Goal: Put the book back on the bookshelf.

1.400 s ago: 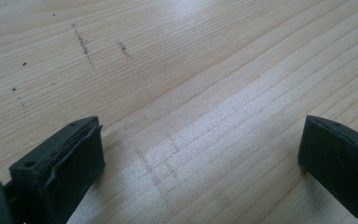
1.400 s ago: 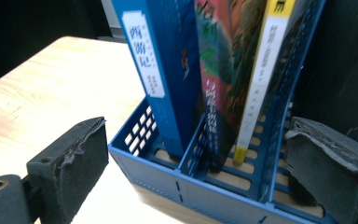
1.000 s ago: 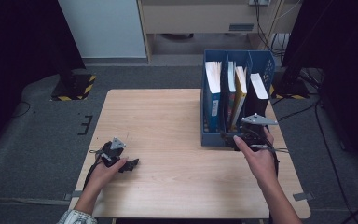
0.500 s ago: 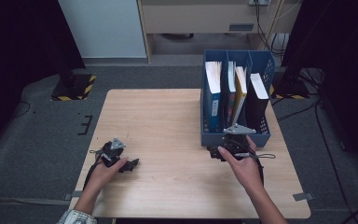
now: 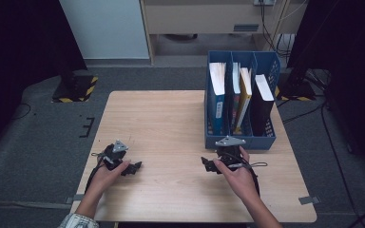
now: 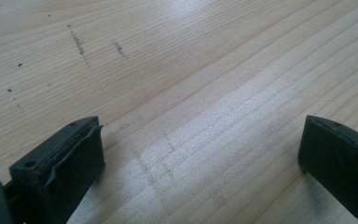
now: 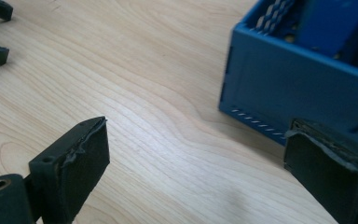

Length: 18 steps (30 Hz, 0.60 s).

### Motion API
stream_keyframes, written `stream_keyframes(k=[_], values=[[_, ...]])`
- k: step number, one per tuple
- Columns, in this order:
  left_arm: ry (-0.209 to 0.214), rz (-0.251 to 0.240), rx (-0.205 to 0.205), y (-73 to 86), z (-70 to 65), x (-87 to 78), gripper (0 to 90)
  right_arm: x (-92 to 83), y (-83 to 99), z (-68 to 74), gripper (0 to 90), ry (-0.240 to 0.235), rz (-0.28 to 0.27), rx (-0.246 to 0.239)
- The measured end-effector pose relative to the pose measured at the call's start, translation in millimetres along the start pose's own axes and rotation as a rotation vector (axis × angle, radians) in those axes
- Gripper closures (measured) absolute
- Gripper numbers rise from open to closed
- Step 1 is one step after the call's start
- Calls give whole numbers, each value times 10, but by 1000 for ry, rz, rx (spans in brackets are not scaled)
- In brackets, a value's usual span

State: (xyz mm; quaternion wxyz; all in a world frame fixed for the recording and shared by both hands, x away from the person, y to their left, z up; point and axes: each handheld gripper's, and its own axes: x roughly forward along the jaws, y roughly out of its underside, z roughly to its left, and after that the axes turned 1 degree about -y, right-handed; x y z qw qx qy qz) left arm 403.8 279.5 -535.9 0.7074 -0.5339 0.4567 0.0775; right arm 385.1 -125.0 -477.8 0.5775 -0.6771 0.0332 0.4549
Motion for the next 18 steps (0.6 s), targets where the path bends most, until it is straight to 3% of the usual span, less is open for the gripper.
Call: stream_keyframes(k=[7,12,18], values=[[2,0,2,0,1,0,0,237,-10,131,77,-16,24,-23],[3,0,3,-1,2,1,0,390,11,169,82,-10,32,-6],[4,0,4,-2,1,1,0,549,80,189,84,2,78,14]])
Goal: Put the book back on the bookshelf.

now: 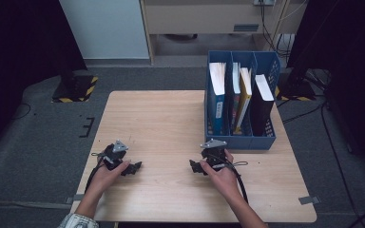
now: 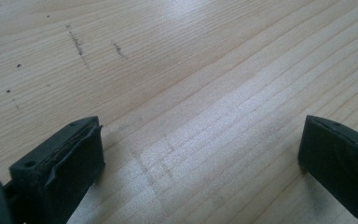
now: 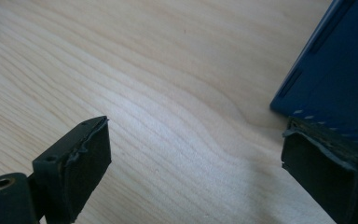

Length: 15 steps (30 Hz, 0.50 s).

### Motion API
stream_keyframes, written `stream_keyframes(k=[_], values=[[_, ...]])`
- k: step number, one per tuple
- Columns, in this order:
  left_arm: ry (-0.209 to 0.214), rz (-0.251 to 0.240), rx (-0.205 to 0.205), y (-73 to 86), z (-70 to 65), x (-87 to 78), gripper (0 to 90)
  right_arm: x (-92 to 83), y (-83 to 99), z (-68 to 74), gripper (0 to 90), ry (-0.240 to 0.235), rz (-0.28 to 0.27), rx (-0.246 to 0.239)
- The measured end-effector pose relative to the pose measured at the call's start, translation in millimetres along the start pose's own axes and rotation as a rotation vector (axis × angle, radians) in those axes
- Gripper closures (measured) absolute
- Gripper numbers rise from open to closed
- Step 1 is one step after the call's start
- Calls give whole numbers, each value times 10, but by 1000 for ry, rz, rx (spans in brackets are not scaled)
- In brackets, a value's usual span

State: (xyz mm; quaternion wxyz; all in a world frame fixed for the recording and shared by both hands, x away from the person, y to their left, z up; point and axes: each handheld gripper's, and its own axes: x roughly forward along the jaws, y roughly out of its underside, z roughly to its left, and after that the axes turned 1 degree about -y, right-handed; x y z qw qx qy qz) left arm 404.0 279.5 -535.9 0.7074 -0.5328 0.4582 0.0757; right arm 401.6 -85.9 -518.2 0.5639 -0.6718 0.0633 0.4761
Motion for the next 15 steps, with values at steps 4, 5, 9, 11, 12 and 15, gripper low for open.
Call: stream_keyframes(k=[4,5,9,11,12,15], values=[[1,0,1,-2,0,1,0,36,10,6,84,8,16,-6],[1,0,1,-2,0,1,0,45,11,10,83,10,20,-4],[1,0,2,-2,0,2,0,104,31,15,81,27,41,-3],[2,1,3,-4,0,3,0,144,43,22,79,43,42,9],[2,1,3,-4,0,3,0,144,43,22,79,43,42,9],[3,2,3,-6,-1,3,0,172,74,38,69,77,19,-19]])
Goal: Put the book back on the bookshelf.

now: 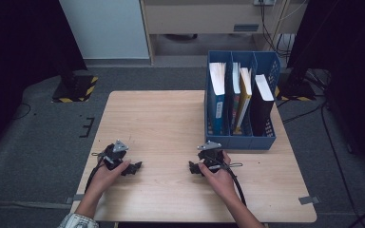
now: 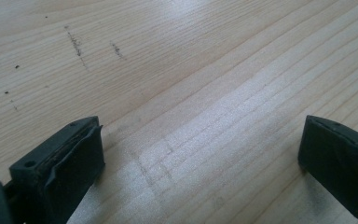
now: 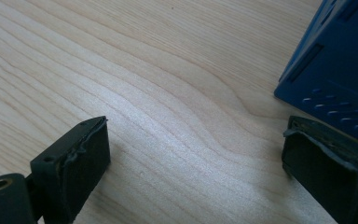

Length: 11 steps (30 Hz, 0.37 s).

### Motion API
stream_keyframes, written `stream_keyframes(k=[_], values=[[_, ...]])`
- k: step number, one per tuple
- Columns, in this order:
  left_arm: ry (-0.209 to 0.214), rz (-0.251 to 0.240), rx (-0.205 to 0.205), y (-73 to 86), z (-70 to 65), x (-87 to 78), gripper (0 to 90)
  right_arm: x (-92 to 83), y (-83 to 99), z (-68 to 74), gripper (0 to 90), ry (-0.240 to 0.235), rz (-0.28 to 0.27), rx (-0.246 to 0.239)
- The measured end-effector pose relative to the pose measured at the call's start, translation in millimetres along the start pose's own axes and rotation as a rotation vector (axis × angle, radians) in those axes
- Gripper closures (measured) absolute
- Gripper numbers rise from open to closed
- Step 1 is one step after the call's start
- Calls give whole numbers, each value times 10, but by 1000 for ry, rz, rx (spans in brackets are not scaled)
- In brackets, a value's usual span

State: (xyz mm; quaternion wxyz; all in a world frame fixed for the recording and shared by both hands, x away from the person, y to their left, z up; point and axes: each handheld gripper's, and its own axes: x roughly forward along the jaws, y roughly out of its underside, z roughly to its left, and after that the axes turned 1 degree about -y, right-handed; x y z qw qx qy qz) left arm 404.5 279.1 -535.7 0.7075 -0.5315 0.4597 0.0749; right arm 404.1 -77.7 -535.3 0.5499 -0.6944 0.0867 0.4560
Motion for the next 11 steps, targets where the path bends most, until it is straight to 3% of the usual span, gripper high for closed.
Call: stream_keyframes(k=[4,11], values=[[0,0,0,-1,-2,1,0,25,35,11,47,9,-41,5],[3,2,3,-5,0,3,0,21,41,16,14,29,-26,30]])
